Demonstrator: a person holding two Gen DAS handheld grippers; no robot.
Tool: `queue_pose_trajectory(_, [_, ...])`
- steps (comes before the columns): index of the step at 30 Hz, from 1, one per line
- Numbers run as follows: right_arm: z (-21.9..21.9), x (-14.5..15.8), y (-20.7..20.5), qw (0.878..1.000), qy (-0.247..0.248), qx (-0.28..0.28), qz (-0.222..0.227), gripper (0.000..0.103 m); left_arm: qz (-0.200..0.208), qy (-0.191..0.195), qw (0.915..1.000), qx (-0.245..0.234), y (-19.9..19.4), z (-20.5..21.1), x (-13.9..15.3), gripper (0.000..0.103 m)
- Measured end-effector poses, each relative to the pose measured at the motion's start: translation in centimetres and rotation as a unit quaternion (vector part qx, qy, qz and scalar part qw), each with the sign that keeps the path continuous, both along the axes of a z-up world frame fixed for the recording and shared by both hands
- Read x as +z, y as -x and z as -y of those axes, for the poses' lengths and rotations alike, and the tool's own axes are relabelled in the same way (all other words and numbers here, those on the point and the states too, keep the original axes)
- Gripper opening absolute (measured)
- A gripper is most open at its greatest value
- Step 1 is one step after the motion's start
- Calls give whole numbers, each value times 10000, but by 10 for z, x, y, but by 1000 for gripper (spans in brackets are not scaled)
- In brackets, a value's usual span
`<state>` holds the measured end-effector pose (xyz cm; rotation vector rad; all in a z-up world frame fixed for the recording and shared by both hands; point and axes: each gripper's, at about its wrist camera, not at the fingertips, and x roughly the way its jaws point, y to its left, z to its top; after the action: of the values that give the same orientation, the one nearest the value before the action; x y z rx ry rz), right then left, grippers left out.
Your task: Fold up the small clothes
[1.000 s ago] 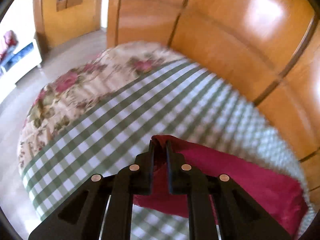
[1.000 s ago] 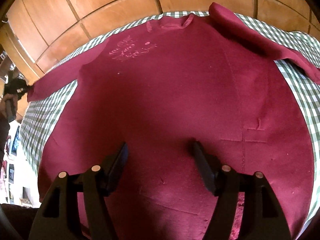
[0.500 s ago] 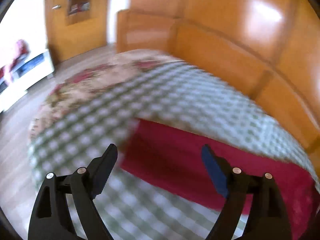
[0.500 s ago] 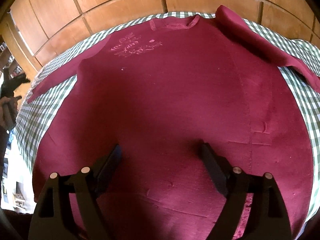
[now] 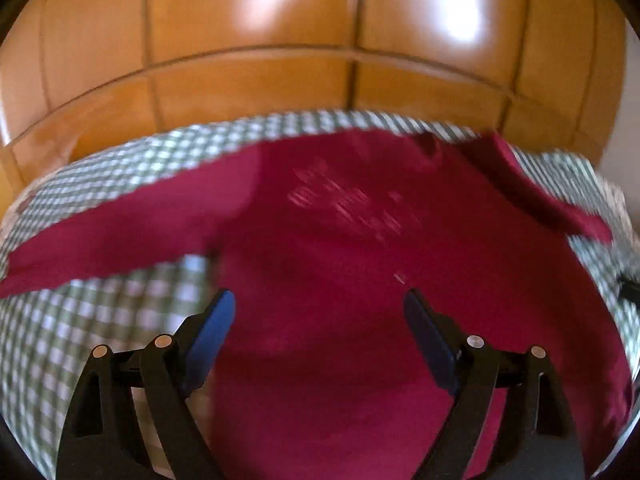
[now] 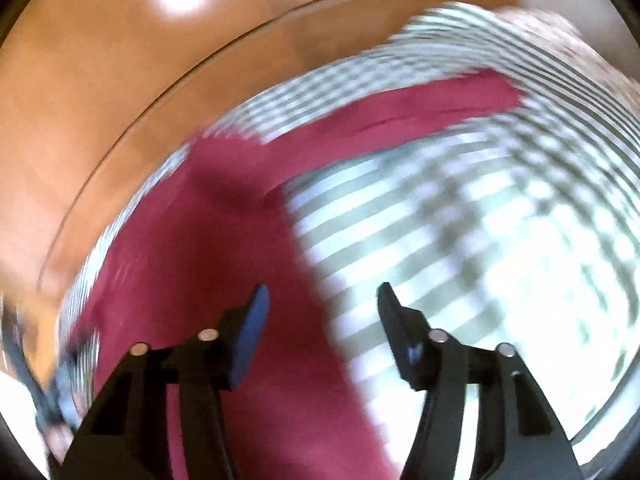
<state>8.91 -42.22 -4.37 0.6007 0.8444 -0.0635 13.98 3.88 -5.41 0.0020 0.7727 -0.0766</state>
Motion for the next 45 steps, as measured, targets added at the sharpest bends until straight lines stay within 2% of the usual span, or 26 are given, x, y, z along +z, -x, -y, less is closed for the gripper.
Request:
queue_pose_trajectory(3, [63, -16, -23, 9953, -582, -767, -53, 54, -187, -213, 9996, -66, -1, 10, -17, 85])
queue_pose_trajectory(6, [102, -28, -53, 9885, -845, -1250, -108, 54, -415, -91, 9991, 51, -6, 3, -30, 85])
queue_pose_trajectory(8, [118, -31, -70, 9861, -858, -1423, -77, 53, -510, 114, 9985, 152, -9, -7, -38, 93])
queue_pose_trajectory(10, [128, -33, -88, 9833, -992, -1526, -44, 53, -556, 311, 9978, 195, -10, -12, -42, 94])
queue_pose_trajectory(14, [135, -34, -117, 9830, -962, -1564, -69, 48, -585, 129, 9981, 153, -12, -5, -46, 98])
queue_pose_trajectory(16, [136, -32, -129, 9862, -735, -1468, -195, 25, -596, 130, 9980, 148, -13, -5, -46, 98])
queue_pose_trajectory(17, [136, -27, -135, 9888, -458, -1393, -266, 8, -592, 142, 9980, 148, -12, -5, -46, 98])
queue_pose_trajectory(20, [142, 2, -133, 9883, 474, -1446, -26, 6, -590, 150, 9980, 149, -12, -5, -46, 99])
queue_pose_trajectory(23, [162, 21, -123, 9750, 1206, -1865, 46, 6, -589, 154, 9980, 150, -11, -5, -46, 99])
queue_pose_trajectory(25, [179, 18, -121, 9708, 1295, -2019, -91, 5, -588, 147, 9980, 148, -11, -5, -46, 99])
queue_pose_trajectory(28, [192, -3, -123, 9630, 1554, -2156, -456, 4, -595, 139, 9980, 143, -13, -6, -47, 99])
queue_pose_trajectory(29, [195, -11, -121, 9668, 1387, -2085, -515, 7, -595, 142, 9980, 143, -12, -6, -47, 99])
queue_pose_trajectory(31, [196, -24, -113, 9711, 1018, -2081, -569, 28, -593, 141, 9980, 142, -12, -5, -47, 99])
queue_pose_trajectory(32, [193, -25, -106, 9719, 955, -2091, -512, 47, -592, 140, 9980, 142, -12, -5, -47, 99])
queue_pose_trajectory(33, [188, -26, -102, 9727, 945, -2064, -490, 55, -593, 137, 9980, 142, -12, -5, -47, 99])
queue_pose_trajectory(37, [149, -22, -84, 9855, 777, -1458, -394, 67, -597, 133, 9980, 144, -13, -6, -46, 99])
queue_pose_trajectory(41, [79, -13, -62, 9977, 589, -261, -218, 73, -585, -79, 9975, 377, -10, -5, -40, 99])
queue_pose_trajectory(45, [12, -8, -23, 9953, 565, 780, -141, 77, -234, -43, 9976, 650, 8, -9, -16, 99])
